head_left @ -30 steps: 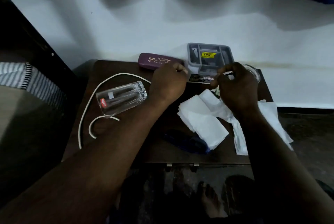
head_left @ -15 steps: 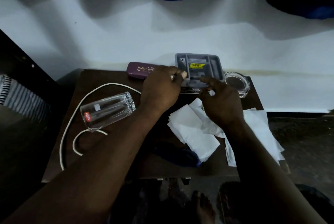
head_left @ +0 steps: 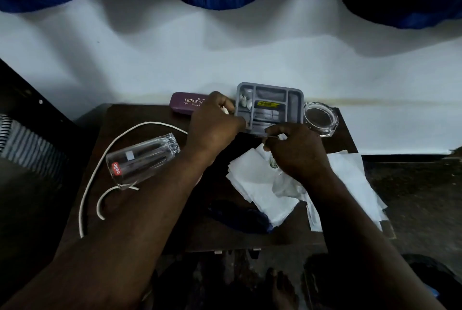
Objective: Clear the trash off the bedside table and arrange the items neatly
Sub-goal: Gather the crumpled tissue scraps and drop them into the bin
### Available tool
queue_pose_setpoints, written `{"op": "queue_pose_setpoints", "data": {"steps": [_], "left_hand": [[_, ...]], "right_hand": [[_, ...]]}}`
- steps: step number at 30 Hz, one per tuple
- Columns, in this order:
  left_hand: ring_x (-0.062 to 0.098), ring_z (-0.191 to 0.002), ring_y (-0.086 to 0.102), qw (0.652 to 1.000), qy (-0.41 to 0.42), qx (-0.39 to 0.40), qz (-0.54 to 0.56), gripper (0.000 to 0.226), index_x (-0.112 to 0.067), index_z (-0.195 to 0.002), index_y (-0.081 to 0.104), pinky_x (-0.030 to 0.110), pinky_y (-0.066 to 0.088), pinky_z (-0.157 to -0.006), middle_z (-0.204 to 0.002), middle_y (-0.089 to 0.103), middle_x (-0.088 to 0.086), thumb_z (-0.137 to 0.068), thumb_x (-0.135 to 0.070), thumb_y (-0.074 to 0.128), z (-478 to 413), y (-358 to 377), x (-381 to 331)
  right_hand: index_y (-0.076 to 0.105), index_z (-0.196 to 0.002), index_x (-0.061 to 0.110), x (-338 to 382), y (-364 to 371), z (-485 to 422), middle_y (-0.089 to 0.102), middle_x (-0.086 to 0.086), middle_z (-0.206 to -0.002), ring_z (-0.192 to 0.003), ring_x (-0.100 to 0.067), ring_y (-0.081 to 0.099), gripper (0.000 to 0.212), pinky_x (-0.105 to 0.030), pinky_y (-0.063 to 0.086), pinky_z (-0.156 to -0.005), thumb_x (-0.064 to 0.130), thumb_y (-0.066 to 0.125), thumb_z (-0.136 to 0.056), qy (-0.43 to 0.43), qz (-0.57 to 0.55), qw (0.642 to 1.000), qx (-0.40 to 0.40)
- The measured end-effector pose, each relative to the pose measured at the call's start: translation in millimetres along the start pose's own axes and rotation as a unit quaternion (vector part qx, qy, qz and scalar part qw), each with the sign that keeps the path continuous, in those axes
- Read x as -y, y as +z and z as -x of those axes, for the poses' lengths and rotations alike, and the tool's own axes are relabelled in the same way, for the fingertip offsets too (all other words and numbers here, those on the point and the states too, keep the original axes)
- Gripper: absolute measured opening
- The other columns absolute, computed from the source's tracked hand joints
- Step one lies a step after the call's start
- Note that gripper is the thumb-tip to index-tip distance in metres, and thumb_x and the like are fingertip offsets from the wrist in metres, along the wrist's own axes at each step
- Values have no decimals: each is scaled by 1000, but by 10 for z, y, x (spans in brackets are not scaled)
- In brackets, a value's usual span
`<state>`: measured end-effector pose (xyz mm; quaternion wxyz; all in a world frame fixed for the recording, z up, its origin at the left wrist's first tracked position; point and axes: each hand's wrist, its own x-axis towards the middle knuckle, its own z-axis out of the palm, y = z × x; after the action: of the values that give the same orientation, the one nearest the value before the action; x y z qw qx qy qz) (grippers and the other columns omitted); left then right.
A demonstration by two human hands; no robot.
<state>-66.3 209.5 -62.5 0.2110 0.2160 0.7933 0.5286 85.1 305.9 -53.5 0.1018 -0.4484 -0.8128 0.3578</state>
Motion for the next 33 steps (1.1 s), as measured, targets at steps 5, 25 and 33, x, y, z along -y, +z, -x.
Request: {"op": "queue_pose_setpoints", "data": {"steps": [5, 25, 33], "left_hand": [[15, -42, 58, 993, -89, 27, 73, 20, -15, -90, 67, 21, 43, -40, -66, 70, 1, -71, -16, 74, 10, 9, -7], [6, -47, 52, 902, -234, 239, 275, 15, -17, -66, 75, 14, 27, -36, -68, 68, -2, -59, -5, 80, -61, -120, -12], [5, -48, 49, 918, -173, 203, 293, 40, -16, -104, 66, 16, 27, -38, -70, 69, -6, -70, -9, 86, -53, -138, 8]], "right_hand": [[80, -108, 29, -17, -21, 7, 80, 5, -110, -104, -17, 74, 22, -42, 58, -99, 26, 70, -88, 19, -24, 1000, 6], [76, -113, 32, 87, -90, 104, 80, 4, -100, -89, -22, 73, 29, -23, 40, -73, 37, 66, -87, -102, 61, 975, -186], [77, -116, 32, 137, -125, 141, 79, 3, -98, -91, -20, 73, 32, -25, 48, -75, 28, 62, -87, -117, 35, 964, -237]]}}
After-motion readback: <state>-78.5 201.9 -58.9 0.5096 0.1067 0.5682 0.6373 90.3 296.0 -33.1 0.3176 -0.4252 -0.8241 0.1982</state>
